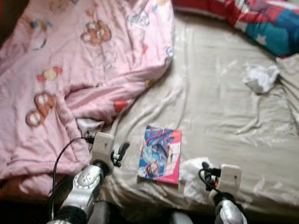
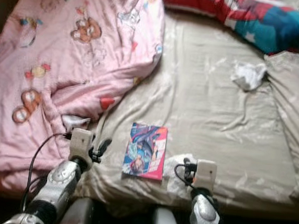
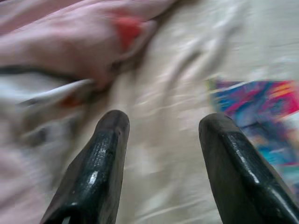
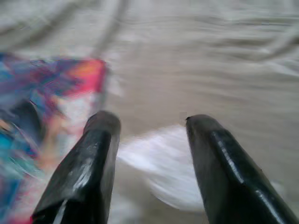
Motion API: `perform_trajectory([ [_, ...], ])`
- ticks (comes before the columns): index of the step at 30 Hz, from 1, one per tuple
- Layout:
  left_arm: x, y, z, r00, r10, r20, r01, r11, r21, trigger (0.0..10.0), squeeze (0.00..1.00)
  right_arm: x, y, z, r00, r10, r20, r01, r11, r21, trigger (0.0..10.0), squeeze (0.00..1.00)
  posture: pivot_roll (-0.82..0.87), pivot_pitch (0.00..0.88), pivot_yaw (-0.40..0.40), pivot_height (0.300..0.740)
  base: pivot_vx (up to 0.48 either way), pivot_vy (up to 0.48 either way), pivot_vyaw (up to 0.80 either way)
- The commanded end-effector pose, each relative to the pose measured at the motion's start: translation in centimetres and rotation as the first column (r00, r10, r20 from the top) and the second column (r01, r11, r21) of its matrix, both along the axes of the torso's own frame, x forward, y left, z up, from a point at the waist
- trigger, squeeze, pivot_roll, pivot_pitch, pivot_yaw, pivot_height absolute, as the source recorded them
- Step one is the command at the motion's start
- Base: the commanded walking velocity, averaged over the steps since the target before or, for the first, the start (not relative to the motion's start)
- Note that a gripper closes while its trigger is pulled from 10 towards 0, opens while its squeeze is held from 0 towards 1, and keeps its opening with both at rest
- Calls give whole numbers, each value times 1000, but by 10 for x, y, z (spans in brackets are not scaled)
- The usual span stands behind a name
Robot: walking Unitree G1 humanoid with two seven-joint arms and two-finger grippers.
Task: Clean up the room
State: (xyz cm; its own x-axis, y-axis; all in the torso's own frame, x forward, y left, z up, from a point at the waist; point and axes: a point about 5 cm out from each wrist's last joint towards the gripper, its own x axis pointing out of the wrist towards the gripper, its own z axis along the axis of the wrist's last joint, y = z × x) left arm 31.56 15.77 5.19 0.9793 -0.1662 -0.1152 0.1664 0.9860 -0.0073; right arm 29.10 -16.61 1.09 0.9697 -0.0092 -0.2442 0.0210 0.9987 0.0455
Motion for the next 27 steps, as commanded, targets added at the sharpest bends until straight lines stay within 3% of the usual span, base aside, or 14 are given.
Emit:
perform_trajectory([
  [1, -7, -3, -12, 999, -10, -52, 9, 1000, -8, 10000, 0, -15, -4, -16, 997, -7, -73, 6, 1000, -7, 10000, 0, -98, 285, 24, 637, 0, 0, 0],
  [5, -7, -5, -11, 999, -13, -52, 13, 1000, -11, 10000, 0, -16, -4, -19, 994, -10, -107, 11, 1000, 10, 10000, 4, -97, 291, 25, 637, 0, 0, 0],
  [6, -6, -5, -10, 999, -15, -49, 15, 1000, -13, 10000, 0, -16, -4, -20, 993, -27, -118, 33, 998, 48, 10000, 1000, -92, 297, 26, 637, 0, 0, 0],
  [15, -6, -4, -7, 999, -23, -40, 22, 1000, -14, 10000, 0, -7, -14, -16, 975, -164, -150, 193, 960, 201, 10000, 1000, -80, 314, 36, 637, 0, 0, 0],
  [27, -8, 1, -5, 999, -27, -37, 27, 1000, -1, 10000, 0, 1, -14, -10, 970, -193, -150, 230, 926, 300, 10000, 1000, -54, 339, 56, 637, 0, 0, 0],
])
